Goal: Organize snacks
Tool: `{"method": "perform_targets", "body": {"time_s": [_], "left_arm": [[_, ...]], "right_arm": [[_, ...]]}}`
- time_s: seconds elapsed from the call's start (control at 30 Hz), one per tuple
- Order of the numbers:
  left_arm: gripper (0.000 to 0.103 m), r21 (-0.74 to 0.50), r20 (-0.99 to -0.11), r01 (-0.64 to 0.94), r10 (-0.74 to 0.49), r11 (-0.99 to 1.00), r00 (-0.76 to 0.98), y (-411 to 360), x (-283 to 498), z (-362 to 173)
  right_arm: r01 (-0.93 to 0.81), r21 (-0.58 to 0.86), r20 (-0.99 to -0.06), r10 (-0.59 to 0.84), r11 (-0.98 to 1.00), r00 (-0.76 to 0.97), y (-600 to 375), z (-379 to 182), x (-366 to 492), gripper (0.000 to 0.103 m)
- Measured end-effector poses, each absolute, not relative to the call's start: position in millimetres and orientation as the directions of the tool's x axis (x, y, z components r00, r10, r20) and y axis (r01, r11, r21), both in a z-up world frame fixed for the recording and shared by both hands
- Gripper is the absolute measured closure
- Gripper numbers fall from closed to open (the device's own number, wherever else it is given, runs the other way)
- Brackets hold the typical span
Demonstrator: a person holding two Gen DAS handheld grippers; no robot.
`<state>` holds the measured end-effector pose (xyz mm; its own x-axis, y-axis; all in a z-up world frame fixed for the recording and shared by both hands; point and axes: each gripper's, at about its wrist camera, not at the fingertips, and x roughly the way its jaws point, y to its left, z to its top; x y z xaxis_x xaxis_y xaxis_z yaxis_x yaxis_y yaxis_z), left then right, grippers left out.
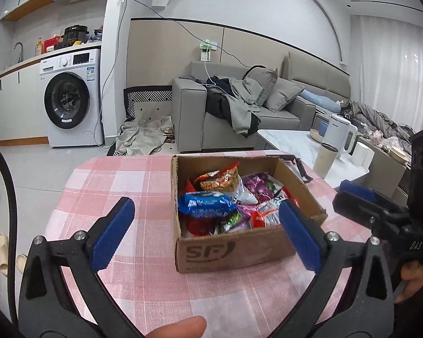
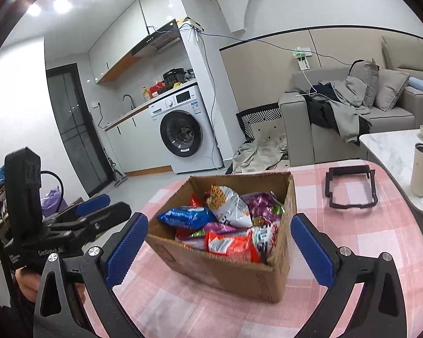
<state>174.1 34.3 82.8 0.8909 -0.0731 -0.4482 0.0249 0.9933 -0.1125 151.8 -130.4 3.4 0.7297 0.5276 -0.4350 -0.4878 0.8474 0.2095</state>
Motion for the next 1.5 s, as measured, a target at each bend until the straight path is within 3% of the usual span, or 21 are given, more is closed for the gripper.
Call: {"method": "perform_targets", "body": {"time_s": [0.3,0.63,1.2,1.5], "left_arm": [[0.001,-0.072,-0.430,0.016,-0.046,0.997,0.901,25,152,63],[0.001,-0.128,-0.405,-0.017,-0.037,0.992,0.913,36,159,37],[0.001,-0.085,-0.367,-0.031,-0.002,0.996,0.930,30,166,13],[0.001,-0.088,-0.367,-0.031,-0.003,0.996,0.930,30,167,10]], "right_arm": [[-0.489,0.201,-0.419,0.526,0.849,0.740,-137,-15,132,0.000],[-0.471,0.141,-0.416,0.484,0.871,0.770,-137,-39,133,0.000],[-0.414,0.051,-0.333,0.406,0.909,0.851,-138,-45,125,0.000],[-0.417,0.046,-0.342,0.406,0.908,0.847,-137,-46,126,0.000]]}}
